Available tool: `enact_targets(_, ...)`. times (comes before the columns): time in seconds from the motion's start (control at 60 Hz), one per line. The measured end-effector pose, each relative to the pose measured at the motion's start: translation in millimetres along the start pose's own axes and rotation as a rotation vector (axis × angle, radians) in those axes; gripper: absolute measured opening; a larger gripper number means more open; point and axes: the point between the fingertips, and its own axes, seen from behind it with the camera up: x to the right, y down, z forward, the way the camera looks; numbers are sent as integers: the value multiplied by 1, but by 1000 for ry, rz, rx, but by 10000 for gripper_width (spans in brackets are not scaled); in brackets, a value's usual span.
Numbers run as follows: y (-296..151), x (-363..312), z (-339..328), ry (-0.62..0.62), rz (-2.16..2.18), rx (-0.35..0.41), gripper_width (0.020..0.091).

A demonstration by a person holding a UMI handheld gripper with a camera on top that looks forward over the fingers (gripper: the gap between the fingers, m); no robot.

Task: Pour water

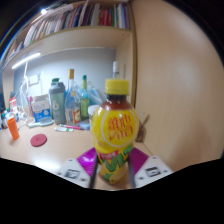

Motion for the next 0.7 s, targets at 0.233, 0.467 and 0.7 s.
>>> enact_targets(0.233, 1, 6, 1, 82, 67, -13, 285)
enact_targets(0.467, -121, -81, -16, 15, -168, 77, 273)
enact_targets(0.7, -250, -264, -6, 36, -980, 293, 271)
